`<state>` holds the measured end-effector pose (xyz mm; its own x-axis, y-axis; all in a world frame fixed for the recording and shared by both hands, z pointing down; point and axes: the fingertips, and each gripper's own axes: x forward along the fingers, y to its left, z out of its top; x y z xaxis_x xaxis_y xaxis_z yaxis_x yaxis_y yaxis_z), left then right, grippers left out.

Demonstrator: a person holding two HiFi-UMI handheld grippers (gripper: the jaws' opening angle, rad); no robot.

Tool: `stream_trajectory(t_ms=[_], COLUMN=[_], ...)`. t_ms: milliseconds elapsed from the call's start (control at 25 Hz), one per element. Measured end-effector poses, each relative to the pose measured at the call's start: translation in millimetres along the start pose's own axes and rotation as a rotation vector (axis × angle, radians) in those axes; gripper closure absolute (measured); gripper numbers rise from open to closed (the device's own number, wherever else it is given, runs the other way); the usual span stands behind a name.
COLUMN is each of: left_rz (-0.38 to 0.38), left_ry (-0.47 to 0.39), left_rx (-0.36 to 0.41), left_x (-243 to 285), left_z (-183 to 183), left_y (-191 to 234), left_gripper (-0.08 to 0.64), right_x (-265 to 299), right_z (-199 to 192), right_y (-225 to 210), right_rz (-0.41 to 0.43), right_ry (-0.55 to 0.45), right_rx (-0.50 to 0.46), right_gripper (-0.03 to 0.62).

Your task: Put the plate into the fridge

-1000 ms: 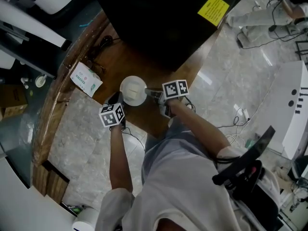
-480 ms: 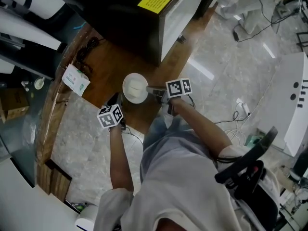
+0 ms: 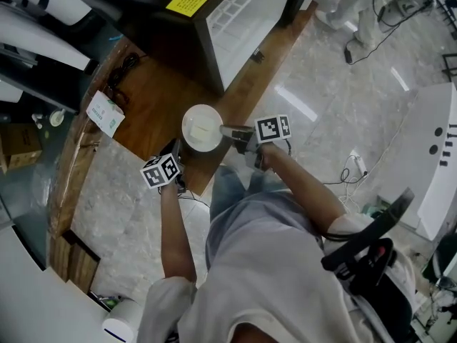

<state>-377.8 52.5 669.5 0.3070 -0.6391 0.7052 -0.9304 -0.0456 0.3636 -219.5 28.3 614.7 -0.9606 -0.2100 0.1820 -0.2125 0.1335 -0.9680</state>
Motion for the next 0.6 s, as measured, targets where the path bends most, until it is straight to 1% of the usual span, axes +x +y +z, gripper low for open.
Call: stream_trajectory(t_ms=[80,160,320,440,520,600], left_rz=[-0.046,-0.118,-0.327,-0.481,-0.547,-0.595], left_ry=[-0.016,-0.042,-0.119,-0.199,-0.241,-0.261], left_rx=[-0.017,-0.045,-0.152,-0.226,-0.261,-0.277], left_x=[0.8,1.8,-3.5,-14.1,-19.4,-23.3], left_z=[-1.1,-0.6,7.8,19.7,28.8,34.2], left_y=[-6.4,-18.8,-52.6,-68.9,-74.0,-81.9], left_gripper=[0.506,0.505,0.505,0.505,0.505,0.505], right_x=[-4.2,-9.6,-28.0,-39.2,-41.4,-46.1], right_z=[1.1,3.5,15.9,24.4,27.5,30.4], right_y=[7.2,14.9,30.6,39.0,41.8,45.3], right_rz=[0.028,0.054,0.082,0.103,0.116,0.137], right_ry=[-0.005,-0.009,-0.022,-0.032,-0.035,-0.041], right_rx=[0.001,-0.004,-0.041,-0.062,-0.069,-0.069], right_gripper=[0.571,0.571,0.571,0.571,0.571,0.571])
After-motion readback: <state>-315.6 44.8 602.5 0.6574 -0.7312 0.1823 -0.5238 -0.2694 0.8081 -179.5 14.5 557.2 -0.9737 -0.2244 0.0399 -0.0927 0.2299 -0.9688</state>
